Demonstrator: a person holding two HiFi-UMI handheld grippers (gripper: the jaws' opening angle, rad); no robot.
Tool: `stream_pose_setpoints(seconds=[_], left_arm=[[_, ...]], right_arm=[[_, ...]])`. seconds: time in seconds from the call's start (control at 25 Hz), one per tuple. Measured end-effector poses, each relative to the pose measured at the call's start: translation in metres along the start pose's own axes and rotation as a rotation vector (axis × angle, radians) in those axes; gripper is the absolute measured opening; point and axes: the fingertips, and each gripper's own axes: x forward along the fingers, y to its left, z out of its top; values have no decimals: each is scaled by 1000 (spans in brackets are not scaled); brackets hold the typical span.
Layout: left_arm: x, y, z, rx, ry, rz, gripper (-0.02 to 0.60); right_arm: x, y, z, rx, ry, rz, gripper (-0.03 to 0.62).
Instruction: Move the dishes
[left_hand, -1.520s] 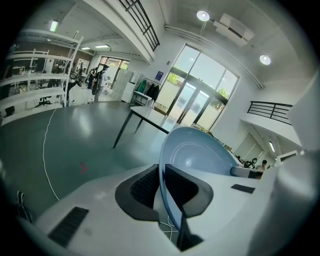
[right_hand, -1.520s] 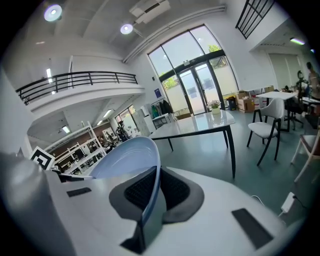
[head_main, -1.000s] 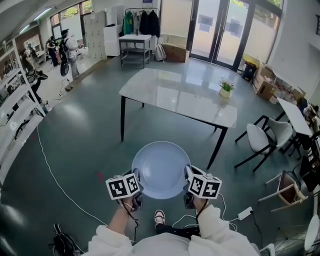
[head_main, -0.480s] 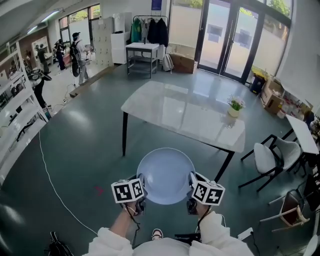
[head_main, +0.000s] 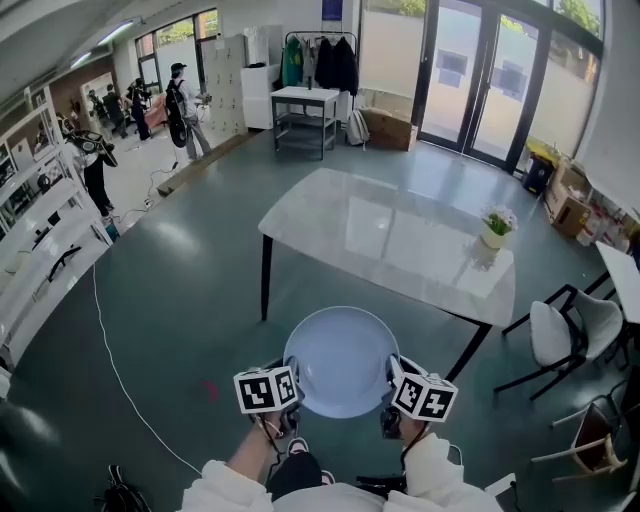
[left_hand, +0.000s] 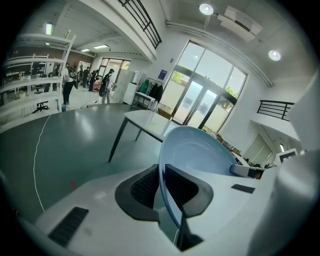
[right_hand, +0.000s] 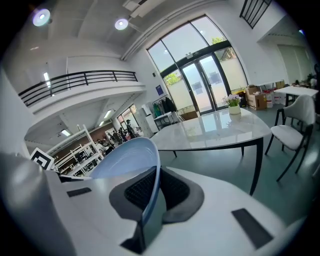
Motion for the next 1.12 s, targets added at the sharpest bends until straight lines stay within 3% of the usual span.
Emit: stream_pose_setpoints(seconds=[0.36,0.72,1.12], left_arm=[[54,28,43,-1,22,-7,26],[117,61,155,11,5,-14,26],[184,104,252,27,-4,-40,26]], right_arm=[[67,1,22,23,19,-20,71],[162,30,105,15,-11,-26,71],[260,57,167,11,-38,-39,71]])
